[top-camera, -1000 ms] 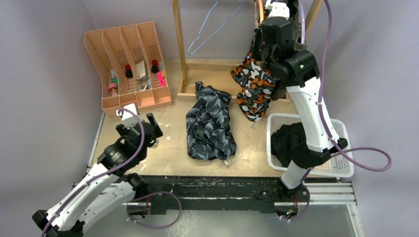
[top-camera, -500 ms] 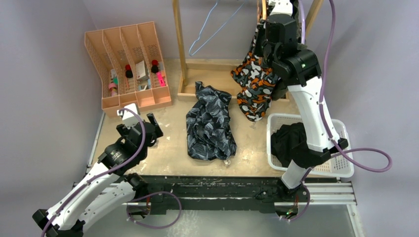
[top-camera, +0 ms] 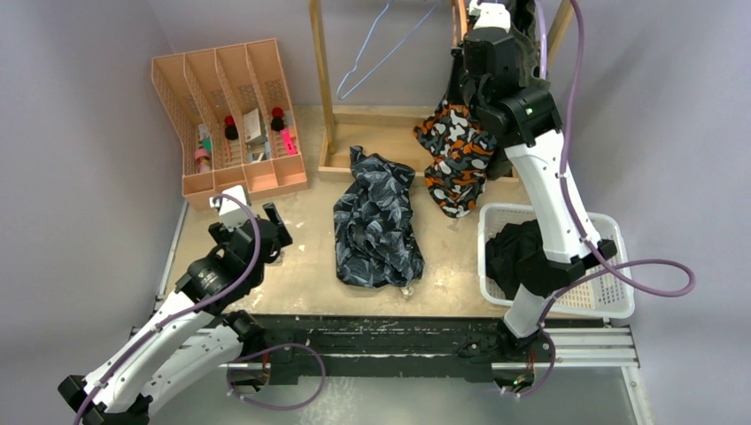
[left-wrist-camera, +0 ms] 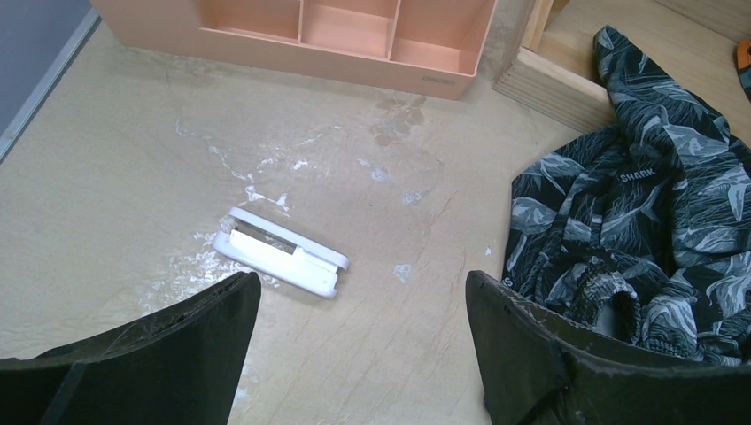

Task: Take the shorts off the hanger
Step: Place the hanger on the clothes rod.

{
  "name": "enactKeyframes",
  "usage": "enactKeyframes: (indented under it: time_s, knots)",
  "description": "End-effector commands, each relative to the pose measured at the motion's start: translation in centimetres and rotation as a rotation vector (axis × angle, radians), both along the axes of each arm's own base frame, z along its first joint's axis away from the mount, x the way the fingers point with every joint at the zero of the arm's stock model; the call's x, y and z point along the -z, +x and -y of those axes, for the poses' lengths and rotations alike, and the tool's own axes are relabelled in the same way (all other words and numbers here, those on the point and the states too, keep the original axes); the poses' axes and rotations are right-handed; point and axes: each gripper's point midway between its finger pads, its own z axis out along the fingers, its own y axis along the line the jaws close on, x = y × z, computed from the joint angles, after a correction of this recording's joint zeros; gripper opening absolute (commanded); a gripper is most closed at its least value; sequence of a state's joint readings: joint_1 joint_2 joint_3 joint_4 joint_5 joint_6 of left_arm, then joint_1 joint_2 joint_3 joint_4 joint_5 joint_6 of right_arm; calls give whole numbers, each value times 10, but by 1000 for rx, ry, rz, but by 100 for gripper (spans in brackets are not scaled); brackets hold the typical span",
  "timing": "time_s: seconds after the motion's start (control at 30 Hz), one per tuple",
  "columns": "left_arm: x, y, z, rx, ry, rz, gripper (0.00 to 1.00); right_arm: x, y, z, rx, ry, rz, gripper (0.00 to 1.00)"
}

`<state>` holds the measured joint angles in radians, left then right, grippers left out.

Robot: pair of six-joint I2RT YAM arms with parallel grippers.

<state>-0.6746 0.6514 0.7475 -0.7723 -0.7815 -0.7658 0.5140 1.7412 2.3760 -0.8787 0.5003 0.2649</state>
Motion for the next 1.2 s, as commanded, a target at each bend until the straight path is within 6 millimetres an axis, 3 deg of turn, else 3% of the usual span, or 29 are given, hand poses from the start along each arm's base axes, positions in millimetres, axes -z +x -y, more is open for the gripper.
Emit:
enactKeyframes:
  time_s: [0.0, 0.27, 0.3, 0.37, 0.5, 0.6, 0.77, 1.17]
  knots:
    - [-7, 2, -4, -25, -8, 31, 86, -16, 2, -2, -10, 53, 47, 0]
    - [-8, 1, -5, -27, -10, 34, 86, -22, -6, -5, -48, 90, 50, 4]
    - [-8, 1, -5, -27, -10, 34, 86, -23, -9, -8, -70, 101, 54, 8]
    - [-8, 1, -5, -26, -9, 34, 86, -28, -18, -18, -151, 129, 67, 25]
    - [-7, 2, -4, -26, -7, 30, 86, -43, -41, -18, -210, 178, 113, 44]
    - [-8, 2, -5, -29, -9, 34, 86, -45, -55, -17, -243, 193, 125, 51]
    - [-8, 2, -5, -30, -6, 31, 86, -29, -82, -34, -391, 225, 90, 58]
    - [-8, 2, -7, -39, -3, 31, 86, 22, -139, -34, -484, 381, 58, 60]
